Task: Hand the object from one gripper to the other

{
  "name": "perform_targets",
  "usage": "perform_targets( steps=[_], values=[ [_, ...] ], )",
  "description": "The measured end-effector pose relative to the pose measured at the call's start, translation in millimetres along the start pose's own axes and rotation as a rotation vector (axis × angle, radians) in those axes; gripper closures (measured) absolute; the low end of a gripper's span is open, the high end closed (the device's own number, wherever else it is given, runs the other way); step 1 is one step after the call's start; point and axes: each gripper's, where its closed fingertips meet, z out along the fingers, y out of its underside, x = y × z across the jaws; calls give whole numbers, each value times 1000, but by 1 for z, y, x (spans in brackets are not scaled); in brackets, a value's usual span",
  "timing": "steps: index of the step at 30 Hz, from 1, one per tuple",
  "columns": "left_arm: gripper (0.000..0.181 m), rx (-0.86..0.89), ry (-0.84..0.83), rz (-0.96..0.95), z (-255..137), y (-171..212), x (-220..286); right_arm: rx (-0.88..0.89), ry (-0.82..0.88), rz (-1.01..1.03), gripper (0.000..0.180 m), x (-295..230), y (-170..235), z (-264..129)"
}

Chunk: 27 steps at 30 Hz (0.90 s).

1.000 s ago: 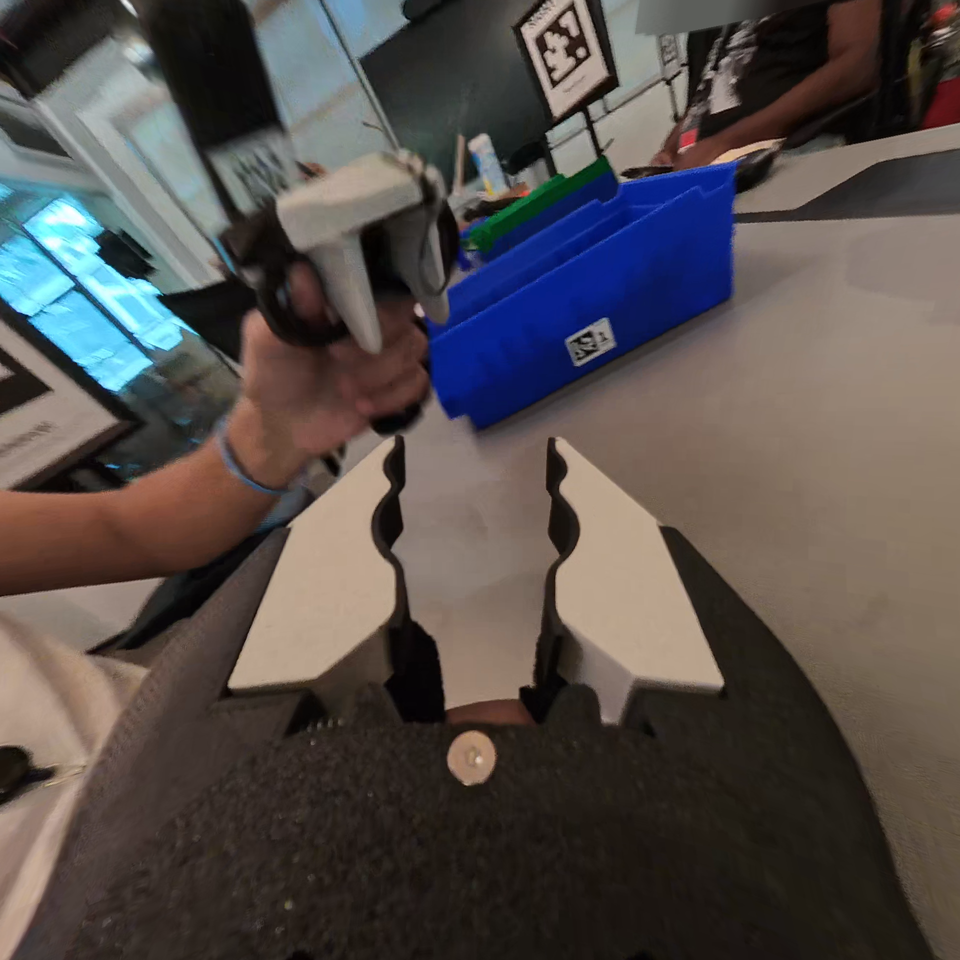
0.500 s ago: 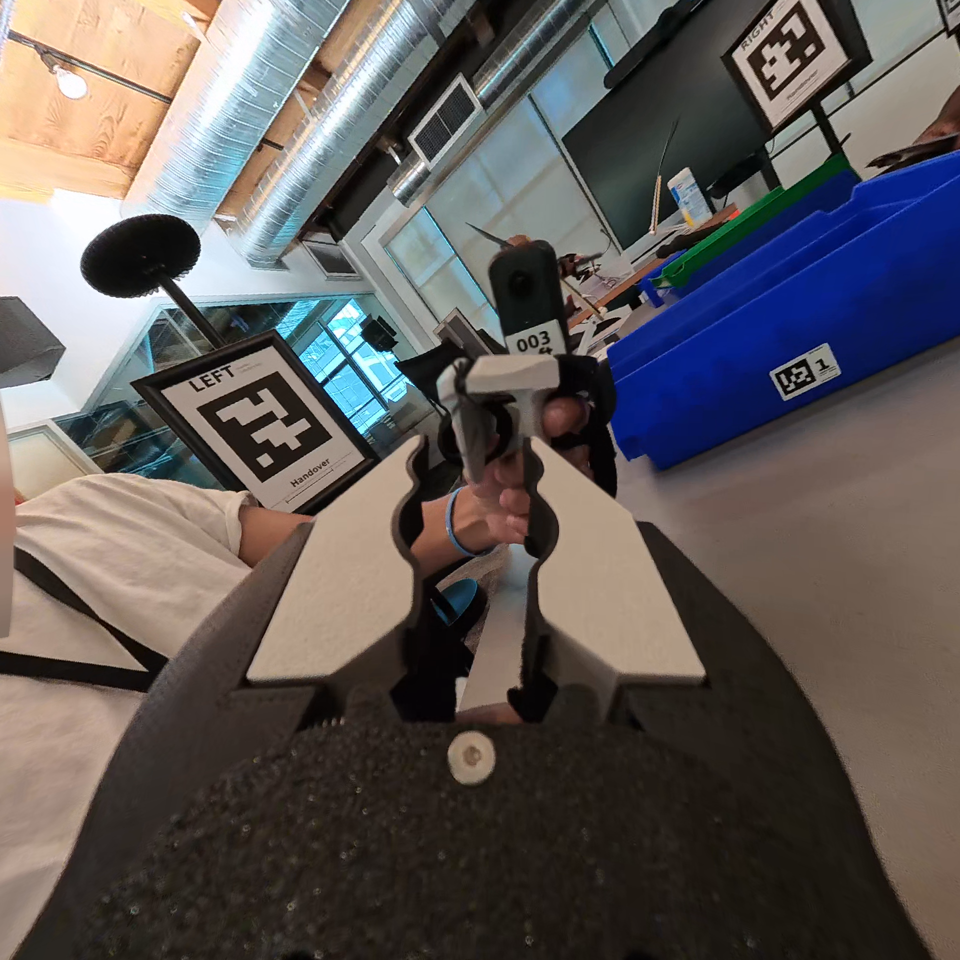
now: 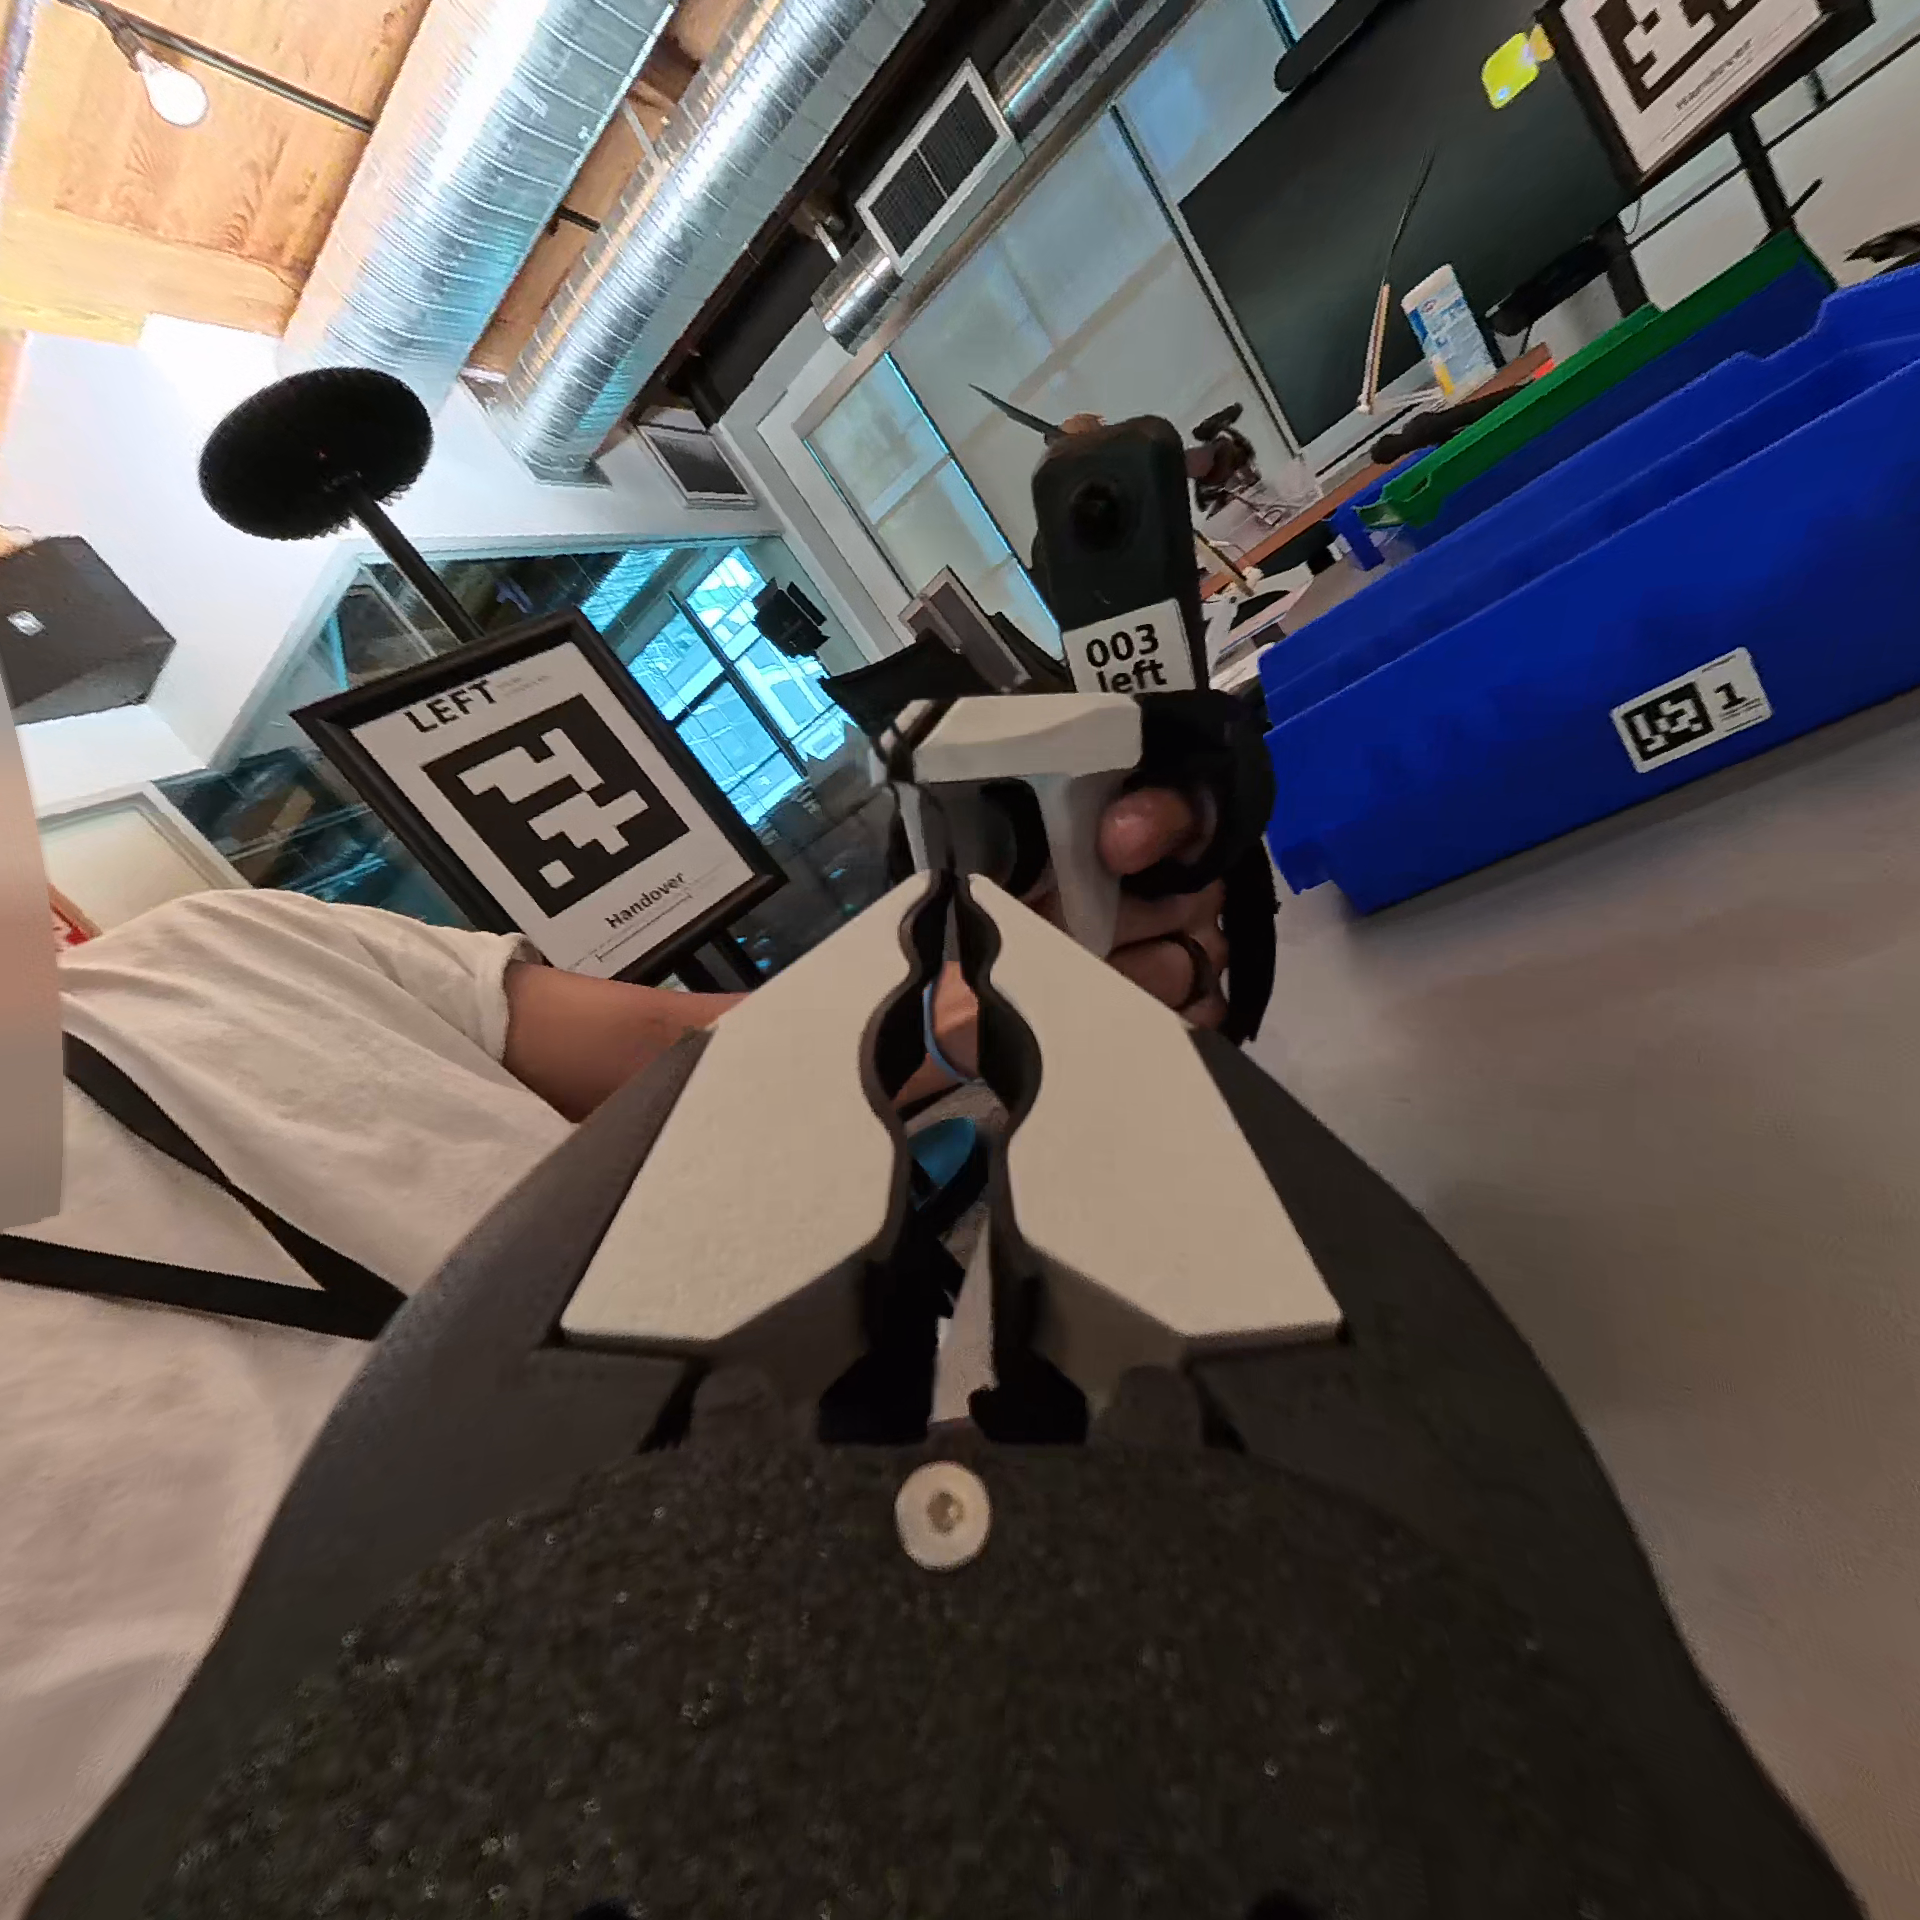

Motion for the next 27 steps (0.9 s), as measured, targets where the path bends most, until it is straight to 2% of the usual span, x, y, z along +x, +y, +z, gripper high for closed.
perform_targets(
  steps=[1,5,6,8,9,12,15,21,24,27],
  values=[
    [180,-3,-10,6,-1,1,-2,-5,15,-10,179,2,0,-1],
    [178,-23,-56,39,-1,5,-9,-33,111,-62,179,14,0,-6],
    [171,-36,-79,51,-2,7,-12,-49,169,-93,179,22,0,-9],
    [139,-80,-140,44,-5,13,-24,-71,344,-192,179,44,-4,-22],
    [136,-121,-206,41,-8,19,-36,-79,457,-252,179,57,-8,-32],
    [135,-249,-405,115,-19,37,-66,-192,831,-552,179,90,-19,-65],
    [140,-347,-530,164,-25,49,-83,-385,1041,-935,179,95,-22,-73],
    [144,-326,-560,121,-23,50,-85,-603,1139,-1444,179,85,-14,-47],
    [148,-321,-566,95,-26,50,-87,-658,1162,-1607,179,83,-11,-44],
    [153,-327,-556,83,-27,51,-87,-709,1150,-1669,179,83,-6,-42]
  ],
)
